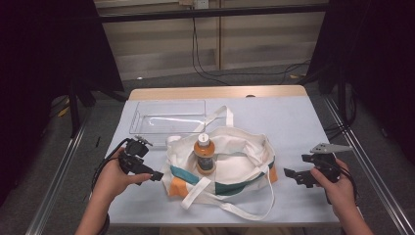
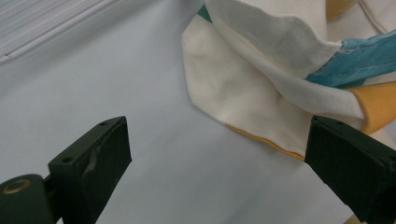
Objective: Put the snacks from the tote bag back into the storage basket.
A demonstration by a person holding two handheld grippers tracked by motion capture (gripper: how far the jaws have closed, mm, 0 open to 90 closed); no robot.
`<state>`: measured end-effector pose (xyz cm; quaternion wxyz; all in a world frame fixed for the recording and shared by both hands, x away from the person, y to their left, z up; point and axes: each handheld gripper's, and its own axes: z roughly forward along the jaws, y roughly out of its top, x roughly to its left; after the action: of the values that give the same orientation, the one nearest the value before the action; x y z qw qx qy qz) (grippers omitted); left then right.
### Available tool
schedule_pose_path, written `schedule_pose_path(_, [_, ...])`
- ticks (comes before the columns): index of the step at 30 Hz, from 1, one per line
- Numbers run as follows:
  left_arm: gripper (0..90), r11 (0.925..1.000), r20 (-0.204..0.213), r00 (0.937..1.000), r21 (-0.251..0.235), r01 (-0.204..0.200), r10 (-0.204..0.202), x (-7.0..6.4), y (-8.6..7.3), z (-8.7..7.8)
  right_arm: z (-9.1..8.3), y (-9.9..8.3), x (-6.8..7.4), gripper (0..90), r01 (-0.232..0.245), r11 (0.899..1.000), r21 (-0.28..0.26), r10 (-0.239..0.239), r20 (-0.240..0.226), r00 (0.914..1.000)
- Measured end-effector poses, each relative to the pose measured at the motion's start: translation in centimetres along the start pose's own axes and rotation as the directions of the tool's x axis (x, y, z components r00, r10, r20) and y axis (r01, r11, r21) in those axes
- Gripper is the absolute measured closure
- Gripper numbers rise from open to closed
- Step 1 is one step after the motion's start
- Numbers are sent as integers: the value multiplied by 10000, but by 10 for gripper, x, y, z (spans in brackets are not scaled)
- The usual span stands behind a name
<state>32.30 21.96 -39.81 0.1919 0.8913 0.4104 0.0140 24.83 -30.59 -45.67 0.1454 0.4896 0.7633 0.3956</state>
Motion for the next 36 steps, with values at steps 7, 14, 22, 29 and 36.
schedule_pose_path(7, [66,9994,34,9998,296,-198,197,-4,14,-5,0,-2,1,51,-34,9999,115,35,-72,10000])
schedule_pose_path(14, [68,9979,256,9988,488,-435,422,-8,28,-11,0,-2,1,51,-48,9999,104,50,-114,9999])
schedule_pose_path(22, [69,9956,437,9982,823,-445,410,-9,37,-15,1,-2,0,51,-47,9999,97,48,-151,9999])
schedule_pose_path(29, [70,9942,467,9974,897,-592,552,-12,48,-21,1,-3,-1,51,-71,9999,140,74,-200,9998])
schedule_pose_path(36, [70,9918,571,9964,1074,-686,628,-19,59,-20,1,-2,0,51,-87,9999,125,89,-193,9998])
